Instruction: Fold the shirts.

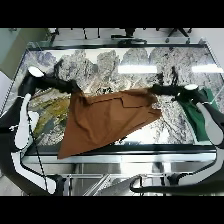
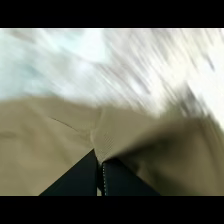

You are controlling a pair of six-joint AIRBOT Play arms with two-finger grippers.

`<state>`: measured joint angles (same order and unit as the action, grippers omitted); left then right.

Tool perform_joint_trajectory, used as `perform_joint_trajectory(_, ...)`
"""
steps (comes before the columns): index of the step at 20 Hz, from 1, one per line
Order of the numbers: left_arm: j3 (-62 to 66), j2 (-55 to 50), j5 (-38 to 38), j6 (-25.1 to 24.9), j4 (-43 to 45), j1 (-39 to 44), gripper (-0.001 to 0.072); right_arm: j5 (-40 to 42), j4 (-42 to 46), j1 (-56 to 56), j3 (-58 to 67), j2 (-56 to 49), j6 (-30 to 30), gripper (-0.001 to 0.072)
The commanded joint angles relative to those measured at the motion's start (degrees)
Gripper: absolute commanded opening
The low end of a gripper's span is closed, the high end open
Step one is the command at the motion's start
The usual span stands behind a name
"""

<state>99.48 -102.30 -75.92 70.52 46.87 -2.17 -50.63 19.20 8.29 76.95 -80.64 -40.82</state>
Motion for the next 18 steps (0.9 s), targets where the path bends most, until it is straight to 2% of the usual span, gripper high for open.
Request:
perform_joint_trajectory(1,12.72,5.35,-7.54,1.33,-6.49,-0.37,0.0013,-6.45,-3.10,1.29,9.92,7.48,0.11,0.0019)
perform_joint_trajectory(3,19.15,11.98,-9.51,2.64,-10.12,-0.85,0.0013,-8.66,-3.37,2.64,14.86,15.17,0.11,0.0019)
perform_joint_trajectory(6,21.46,24.74,-7.78,2.29,-15.41,-2.32,0.0013,-8.41,-3.37,4.83,17.44,28.70,0.13,0.0020)
perform_joint_trajectory(9,15.98,40.57,0.79,0.55,-17.77,-7.30,0.0013,-7.37,-1.62,9.29,17.46,41.62,-0.24,0.0020)
perform_joint_trajectory(11,11.74,50.62,6.51,-0.79,-17.75,-13.90,0.0013,-4.96,0.96,12.87,17.51,48.70,-2.91,0.0019)
perform_joint_trajectory(14,9.68,60.61,10.21,-2.14,-13.77,-27.89,0.0013,1.14,4.37,16.17,18.43,54.90,-2.86,0.0018)
perform_joint_trajectory(16,9.68,62.77,9.81,-2.12,-12.50,-36.48,0.0013,2.45,6.75,16.61,20.68,55.04,-2.86,0.0018)
perform_joint_trajectory(18,8.85,60.83,9.77,-1.46,-14.93,-38.03,0.0013,2.27,6.75,16.61,21.20,53.07,-2.89,0.0018)
